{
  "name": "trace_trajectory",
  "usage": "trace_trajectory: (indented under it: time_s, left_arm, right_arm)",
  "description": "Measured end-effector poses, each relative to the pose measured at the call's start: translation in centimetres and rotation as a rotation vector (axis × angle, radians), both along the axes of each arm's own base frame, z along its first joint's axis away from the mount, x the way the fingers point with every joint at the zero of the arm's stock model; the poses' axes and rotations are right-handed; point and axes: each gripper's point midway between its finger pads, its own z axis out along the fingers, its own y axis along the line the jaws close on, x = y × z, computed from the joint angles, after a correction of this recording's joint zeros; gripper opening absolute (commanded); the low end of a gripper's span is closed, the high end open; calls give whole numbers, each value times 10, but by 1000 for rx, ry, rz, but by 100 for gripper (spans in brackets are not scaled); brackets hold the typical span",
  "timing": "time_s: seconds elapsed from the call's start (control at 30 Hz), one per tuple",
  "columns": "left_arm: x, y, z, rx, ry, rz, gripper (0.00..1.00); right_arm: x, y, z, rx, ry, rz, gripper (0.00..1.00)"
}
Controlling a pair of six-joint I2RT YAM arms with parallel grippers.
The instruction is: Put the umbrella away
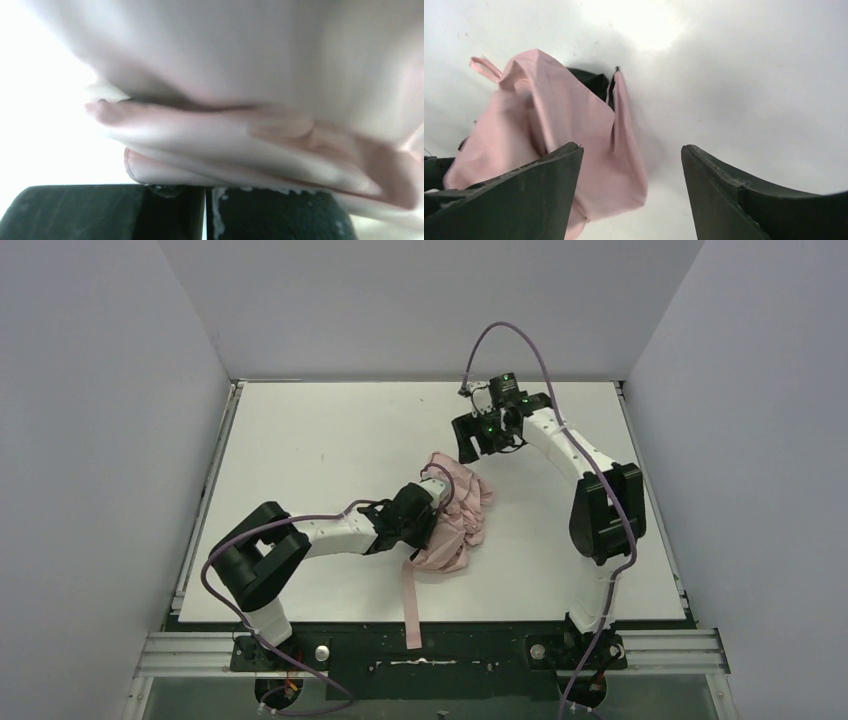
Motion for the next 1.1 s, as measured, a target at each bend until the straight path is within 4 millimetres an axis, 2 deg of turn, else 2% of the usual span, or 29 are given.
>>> trace_trajectory:
  time_s: [0.1, 0.27, 0.33, 0.4, 0.5, 0.67, 0.8, 0.93, 1.1]
  left_arm:
    - [-1, 0, 0, 0, -5, -10, 0]
    - [-4, 2, 0, 0, -9, -15, 0]
    - [-4, 2, 0, -1, -8, -15, 0]
    - [-5, 3, 0, -1, -8, -15, 0]
    - [-5, 3, 1, -1, -8, -15, 0]
    - [-6, 4, 0, -1, -8, -15, 0]
    - [-7, 5, 0, -1, -7, -15, 0]
    - [-7, 5, 0, -1, -8, -15, 0]
    - [-7, 5, 0, 0, -8, -15, 0]
  right_arm:
    - [20, -20, 33, 15, -91, -39, 99]
    - [24, -47, 72, 103, -151, -53, 100]
    - [18, -58, 85, 139, -168, -36, 100]
    - [7, -55, 91, 170, -164, 11, 100]
    - [-19, -36, 85, 203, -119, 102, 100]
    - [-78, -7, 51, 232, 45, 224, 100]
    - [-113, 6, 29, 231, 138, 274, 100]
    - [-129, 16, 19, 226, 176, 302, 100]
    - [-122, 17, 13, 209, 163, 295, 100]
